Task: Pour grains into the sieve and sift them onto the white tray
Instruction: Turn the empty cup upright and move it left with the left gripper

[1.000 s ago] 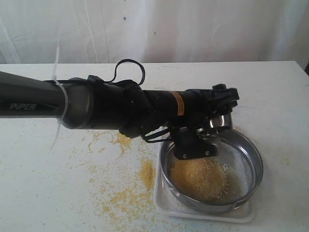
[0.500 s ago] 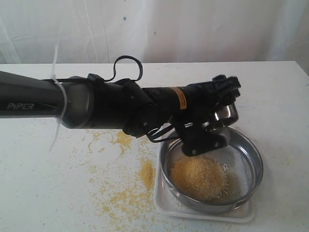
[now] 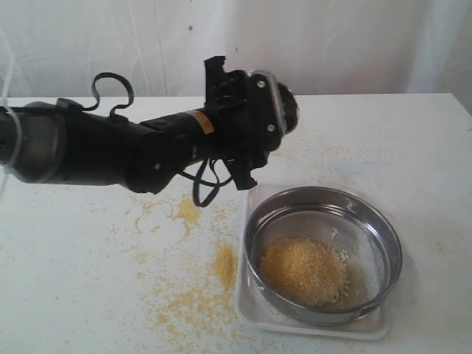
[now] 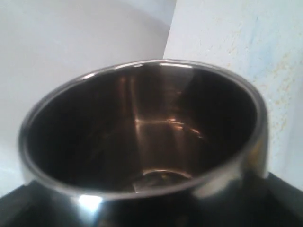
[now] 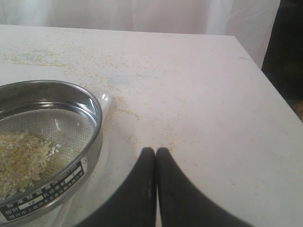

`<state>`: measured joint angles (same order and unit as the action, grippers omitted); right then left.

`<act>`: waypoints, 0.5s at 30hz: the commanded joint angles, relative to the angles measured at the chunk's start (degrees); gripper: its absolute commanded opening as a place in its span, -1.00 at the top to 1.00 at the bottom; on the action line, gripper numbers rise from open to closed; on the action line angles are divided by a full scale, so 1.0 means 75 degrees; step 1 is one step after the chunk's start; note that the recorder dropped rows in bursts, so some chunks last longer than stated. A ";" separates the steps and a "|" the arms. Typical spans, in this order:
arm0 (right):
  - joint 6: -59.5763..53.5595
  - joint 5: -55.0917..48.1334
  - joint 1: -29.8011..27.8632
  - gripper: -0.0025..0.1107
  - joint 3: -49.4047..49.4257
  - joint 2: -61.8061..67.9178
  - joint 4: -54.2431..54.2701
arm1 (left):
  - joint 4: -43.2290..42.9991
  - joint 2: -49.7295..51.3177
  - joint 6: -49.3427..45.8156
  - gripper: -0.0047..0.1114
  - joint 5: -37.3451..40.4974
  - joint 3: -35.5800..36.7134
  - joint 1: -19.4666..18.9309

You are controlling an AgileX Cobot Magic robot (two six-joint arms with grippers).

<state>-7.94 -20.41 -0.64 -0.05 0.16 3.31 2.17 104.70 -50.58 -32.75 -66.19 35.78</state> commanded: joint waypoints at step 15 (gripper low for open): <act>0.0043 0.0048 0.0009 0.96 0.0007 -0.0021 -0.0043 | -0.4616 -0.0238 0.7168 0.92 -0.4962 0.2508 -0.1866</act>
<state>-7.94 -20.41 -0.64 -0.05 0.16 3.31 -27.98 103.79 2.06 -67.23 -48.33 21.82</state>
